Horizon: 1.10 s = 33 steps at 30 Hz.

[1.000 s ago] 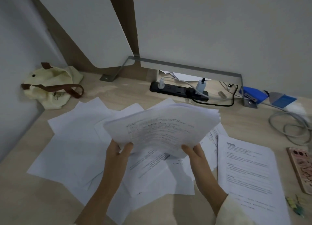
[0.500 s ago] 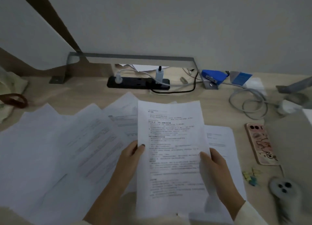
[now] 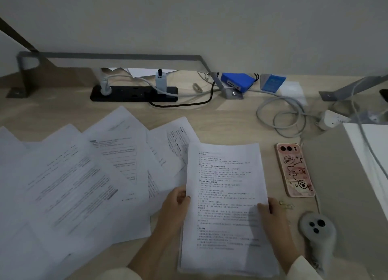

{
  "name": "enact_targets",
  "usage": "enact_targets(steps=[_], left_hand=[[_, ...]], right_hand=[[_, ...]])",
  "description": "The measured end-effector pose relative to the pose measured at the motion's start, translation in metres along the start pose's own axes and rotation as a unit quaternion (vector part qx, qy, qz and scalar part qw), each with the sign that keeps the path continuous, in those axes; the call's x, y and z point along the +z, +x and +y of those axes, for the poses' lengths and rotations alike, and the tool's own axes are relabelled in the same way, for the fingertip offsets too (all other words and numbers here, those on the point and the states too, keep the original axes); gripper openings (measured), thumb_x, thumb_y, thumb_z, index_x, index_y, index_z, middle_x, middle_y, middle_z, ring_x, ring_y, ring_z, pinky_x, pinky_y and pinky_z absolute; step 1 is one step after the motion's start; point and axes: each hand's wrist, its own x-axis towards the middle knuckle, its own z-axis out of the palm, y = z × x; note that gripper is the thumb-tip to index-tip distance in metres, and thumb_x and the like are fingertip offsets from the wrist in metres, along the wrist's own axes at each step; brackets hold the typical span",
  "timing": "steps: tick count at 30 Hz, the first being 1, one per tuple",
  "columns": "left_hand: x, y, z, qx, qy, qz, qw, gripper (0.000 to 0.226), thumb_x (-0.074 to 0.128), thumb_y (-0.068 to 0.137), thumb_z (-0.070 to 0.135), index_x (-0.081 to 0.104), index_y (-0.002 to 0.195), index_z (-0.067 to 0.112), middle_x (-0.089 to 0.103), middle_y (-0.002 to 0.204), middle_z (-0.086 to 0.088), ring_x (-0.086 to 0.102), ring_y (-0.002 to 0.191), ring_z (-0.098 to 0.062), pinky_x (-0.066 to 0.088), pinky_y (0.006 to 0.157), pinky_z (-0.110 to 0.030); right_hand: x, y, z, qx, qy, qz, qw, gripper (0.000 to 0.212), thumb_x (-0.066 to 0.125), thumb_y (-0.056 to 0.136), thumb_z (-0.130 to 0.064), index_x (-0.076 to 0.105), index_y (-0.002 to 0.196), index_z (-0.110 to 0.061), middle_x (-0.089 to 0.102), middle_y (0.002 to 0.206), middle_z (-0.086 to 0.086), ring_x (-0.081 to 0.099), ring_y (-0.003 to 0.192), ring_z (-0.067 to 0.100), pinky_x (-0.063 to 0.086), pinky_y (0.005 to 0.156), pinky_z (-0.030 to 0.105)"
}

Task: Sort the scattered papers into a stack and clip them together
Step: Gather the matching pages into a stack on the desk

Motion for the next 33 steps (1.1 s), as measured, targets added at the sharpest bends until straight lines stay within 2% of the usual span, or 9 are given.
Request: enact_targets(steps=[4,6,8,11,14,19,24,29,33], left_hand=[[-0.001,0.004,-0.011,0.024,0.041,0.003,0.999,0.029,0.048,0.087,0.016,0.062,0.111,0.027,0.063,0.113,0.0,0.06,0.1,-0.009,0.051,0.088,-0.026],[-0.001,0.002,-0.01,0.021,0.047,-0.01,0.999,0.034,0.047,0.089,0.018,0.059,0.12,0.025,0.056,0.119,0.0,0.056,0.106,-0.01,0.047,0.091,-0.024],[0.0,0.0,-0.009,0.026,0.055,-0.017,0.998,0.036,0.045,0.092,0.015,0.054,0.127,0.023,0.049,0.122,0.001,0.051,0.11,-0.01,0.041,0.089,-0.017],[-0.005,-0.003,-0.007,0.041,0.06,-0.009,0.997,0.036,0.044,0.094,0.016,0.049,0.129,0.022,0.044,0.122,0.006,0.047,0.112,-0.007,0.036,0.092,-0.017],[-0.022,-0.009,-0.007,0.077,0.072,0.035,0.994,0.032,0.047,0.093,0.017,0.05,0.124,0.025,0.042,0.119,0.012,0.045,0.113,-0.004,0.036,0.095,-0.018],[-0.073,-0.01,-0.026,0.102,0.159,0.134,0.973,0.036,0.052,0.09,0.02,0.049,0.126,0.023,0.038,0.125,0.013,0.033,0.119,-0.004,0.033,0.098,-0.021],[-0.139,-0.017,-0.063,-0.008,0.213,0.225,0.951,0.06,0.061,0.084,0.034,0.038,0.137,0.02,0.024,0.15,-0.004,0.017,0.139,-0.023,0.031,0.108,-0.044],[-0.208,-0.027,-0.1,-0.113,0.201,0.305,0.924,0.087,0.068,0.075,0.045,0.025,0.144,0.014,0.013,0.154,-0.015,0.011,0.14,-0.032,0.027,0.11,-0.052],[-0.236,-0.025,-0.108,-0.169,0.106,0.323,0.925,0.096,0.073,0.072,0.039,0.019,0.145,0.008,0.017,0.15,-0.019,0.015,0.138,-0.035,0.025,0.109,-0.053]], right_hand=[[0.0,0.004,0.004,0.012,0.022,0.004,1.0,0.026,0.044,0.091,-0.003,0.045,0.117,-0.007,0.058,0.098,0.011,0.051,0.076,0.018,0.036,0.056,0.024],[0.001,0.005,0.005,0.005,0.011,0.003,1.0,0.034,0.045,0.089,0.001,0.042,0.123,-0.006,0.058,0.105,0.011,0.052,0.082,0.02,0.038,0.057,0.024],[0.003,0.002,0.005,-0.025,-0.034,0.027,0.999,0.043,0.05,0.084,0.005,0.043,0.126,-0.003,0.056,0.115,0.016,0.05,0.094,0.024,0.043,0.07,0.03],[0.006,-0.002,-0.001,-0.093,-0.129,0.095,0.983,0.049,0.058,0.077,0.009,0.048,0.124,0.002,0.048,0.121,0.025,0.041,0.111,0.033,0.032,0.09,0.029],[0.017,-0.008,-0.024,-0.141,-0.087,0.031,0.986,0.039,0.056,0.082,0.005,0.052,0.118,-0.007,0.039,0.117,0.008,0.042,0.112,0.025,0.033,0.096,0.026],[0.068,-0.019,-0.062,-0.194,-0.068,-0.118,0.972,0.029,0.052,0.09,-0.005,0.052,0.117,-0.016,0.044,0.115,0.0,0.047,0.106,0.012,0.034,0.075,0.0],[0.136,-0.046,-0.092,-0.136,-0.021,-0.25,0.958,0.032,0.056,0.089,-0.015,0.051,0.12,-0.02,0.05,0.117,0.001,0.051,0.108,0.014,0.039,0.073,0.008],[0.182,-0.067,-0.108,-0.039,0.012,-0.284,0.958,0.047,0.055,0.09,-0.012,0.037,0.134,-0.01,0.046,0.122,0.008,0.046,0.103,0.016,0.039,0.076,0.019],[0.201,-0.075,-0.112,0.022,0.056,-0.275,0.96,0.028,0.055,0.088,-0.008,0.04,0.11,-0.016,0.052,0.088,0.009,0.05,0.073,0.018,0.039,0.061,0.021]])
